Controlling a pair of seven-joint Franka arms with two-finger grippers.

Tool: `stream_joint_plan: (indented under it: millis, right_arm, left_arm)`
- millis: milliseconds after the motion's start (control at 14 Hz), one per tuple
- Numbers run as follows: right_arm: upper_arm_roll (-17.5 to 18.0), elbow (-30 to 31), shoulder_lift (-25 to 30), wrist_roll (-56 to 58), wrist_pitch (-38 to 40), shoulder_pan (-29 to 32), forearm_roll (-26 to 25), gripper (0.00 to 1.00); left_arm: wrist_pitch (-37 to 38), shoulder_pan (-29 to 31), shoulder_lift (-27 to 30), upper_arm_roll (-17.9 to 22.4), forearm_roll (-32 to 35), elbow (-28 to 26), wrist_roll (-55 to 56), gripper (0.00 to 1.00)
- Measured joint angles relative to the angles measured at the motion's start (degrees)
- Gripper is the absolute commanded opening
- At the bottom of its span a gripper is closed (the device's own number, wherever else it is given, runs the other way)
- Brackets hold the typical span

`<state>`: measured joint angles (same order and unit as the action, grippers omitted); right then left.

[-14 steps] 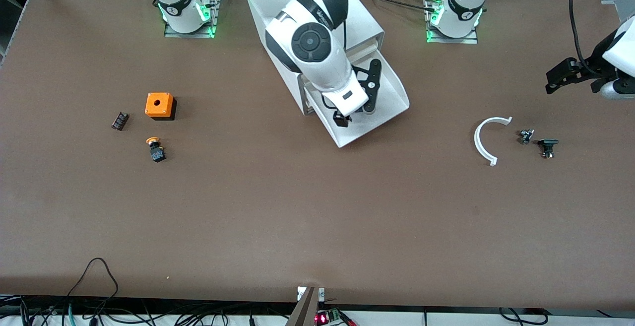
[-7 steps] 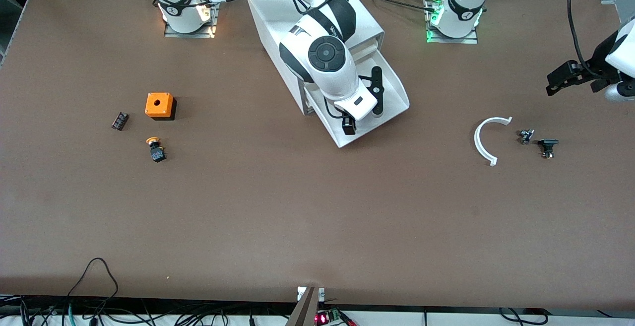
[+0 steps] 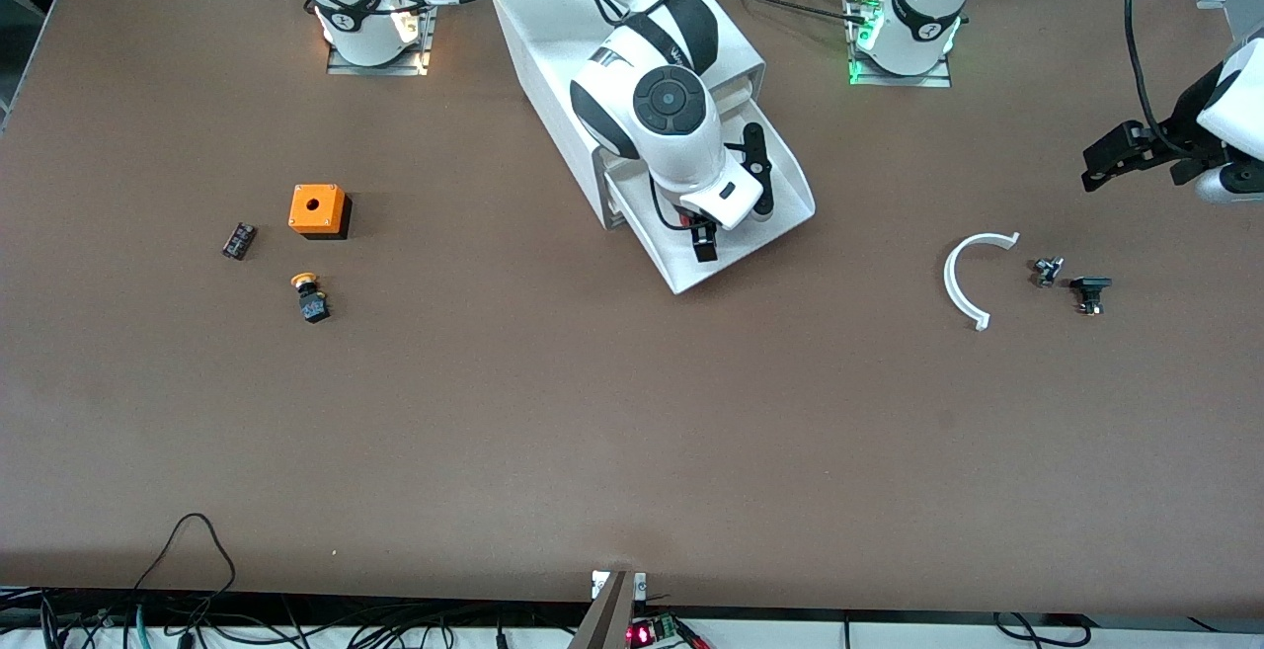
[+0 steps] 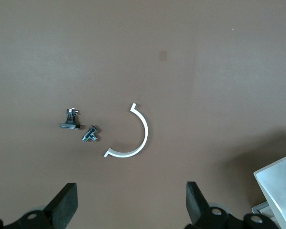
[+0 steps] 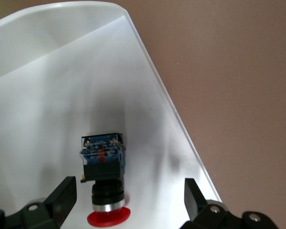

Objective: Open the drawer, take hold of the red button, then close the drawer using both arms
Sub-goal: 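Lower the right gripper into the drawer and grasp the red button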

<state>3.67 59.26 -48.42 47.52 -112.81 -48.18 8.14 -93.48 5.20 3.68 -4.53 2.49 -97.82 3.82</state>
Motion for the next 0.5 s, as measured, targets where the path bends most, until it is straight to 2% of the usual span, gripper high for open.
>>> stream_joint_plan:
  millis: [214,500]
  right_arm:
    - [-0.04,0.04,-0.59,0.00,0.00,-0.40,-0.07,0.93]
    - [-0.50,0.14,-1.33,0.06,0.02,-0.98,-0.75,0.77]
  left_arm:
    - [0.00,-0.01,-0.11,0.00,0.00,0.10,0.00,1.00]
    - [0.00,-0.01,-0.26,0.00,0.00,0.20,0.00,1.00]
